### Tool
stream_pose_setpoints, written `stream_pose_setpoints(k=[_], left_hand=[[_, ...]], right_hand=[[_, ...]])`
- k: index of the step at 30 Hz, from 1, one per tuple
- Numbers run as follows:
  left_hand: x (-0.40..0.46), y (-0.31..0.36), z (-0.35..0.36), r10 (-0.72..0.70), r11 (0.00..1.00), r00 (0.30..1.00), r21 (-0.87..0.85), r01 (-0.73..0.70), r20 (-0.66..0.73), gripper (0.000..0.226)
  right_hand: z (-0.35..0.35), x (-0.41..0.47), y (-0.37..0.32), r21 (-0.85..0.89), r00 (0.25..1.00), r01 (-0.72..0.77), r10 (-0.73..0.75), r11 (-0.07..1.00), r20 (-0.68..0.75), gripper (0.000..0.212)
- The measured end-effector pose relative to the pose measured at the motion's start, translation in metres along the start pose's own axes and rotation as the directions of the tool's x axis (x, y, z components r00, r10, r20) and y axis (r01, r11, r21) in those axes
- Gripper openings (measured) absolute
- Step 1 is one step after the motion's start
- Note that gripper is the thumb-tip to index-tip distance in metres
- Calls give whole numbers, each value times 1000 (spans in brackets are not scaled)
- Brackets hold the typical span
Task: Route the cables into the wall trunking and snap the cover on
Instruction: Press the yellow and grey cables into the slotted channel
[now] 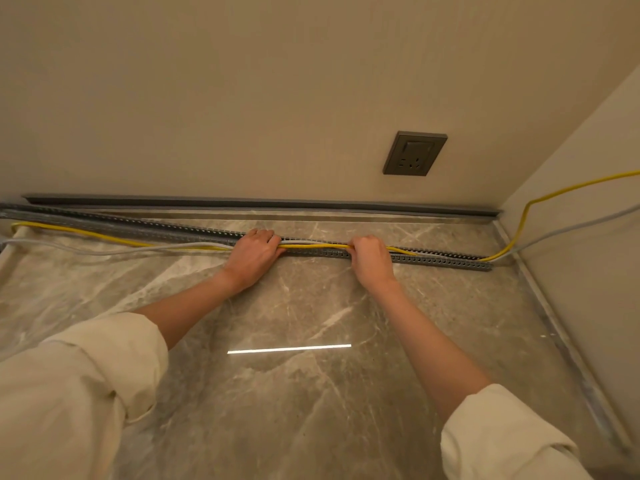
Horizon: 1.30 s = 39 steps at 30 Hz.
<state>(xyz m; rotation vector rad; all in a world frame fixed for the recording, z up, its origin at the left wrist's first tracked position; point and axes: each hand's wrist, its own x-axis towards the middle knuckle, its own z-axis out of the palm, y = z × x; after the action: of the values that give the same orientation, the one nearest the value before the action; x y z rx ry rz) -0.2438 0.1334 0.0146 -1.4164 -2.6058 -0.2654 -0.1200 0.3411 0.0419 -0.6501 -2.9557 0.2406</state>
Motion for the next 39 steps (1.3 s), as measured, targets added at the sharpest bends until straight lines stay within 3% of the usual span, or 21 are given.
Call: stream_pose_setpoints(k=[4, 8, 12, 14, 21, 26, 32, 35, 39], left_hand=[[2, -4, -8, -51, 993, 999, -111, 49, -8, 27], [6, -6, -10, -76, 985, 997, -156, 75, 3, 22], [6, -9, -10, -130, 954, 990, -278, 110, -51, 20], [5, -12, -8, -142, 943, 987, -313, 111, -78, 19], [3, -15, 4, -166, 905, 977, -413, 99, -130, 17], [-1, -20, 8, -122, 865, 985, -499, 48, -118, 23], [13, -21, 8, -295, 675, 955, -704, 219, 14, 18], [14, -25, 9, -241, 715, 970, -674, 184, 9, 18], [13, -27, 7, -27, 859, 1000, -511, 22, -3, 21]], right_hand=[[-1, 2, -3, -24, 1000, -8, 9, 1000, 2, 22], [-1, 0, -3, 68, 999, -21, 23, 997, -22, 21], [1, -15, 8, 173, 968, -85, 123, 981, -218, 19], [2, -20, 14, 176, 955, -128, 168, 976, -242, 18], [11, -25, 13, 96, 985, -132, 141, 987, -99, 30], [16, -29, 8, -41, 992, -94, 90, 995, -84, 36], [16, -24, 1, -85, 992, -117, 112, 989, -62, 33], [17, -23, -2, -102, 991, -125, 119, 987, -57, 35], [17, -22, -3, -124, 993, -115, 113, 986, -22, 39]])
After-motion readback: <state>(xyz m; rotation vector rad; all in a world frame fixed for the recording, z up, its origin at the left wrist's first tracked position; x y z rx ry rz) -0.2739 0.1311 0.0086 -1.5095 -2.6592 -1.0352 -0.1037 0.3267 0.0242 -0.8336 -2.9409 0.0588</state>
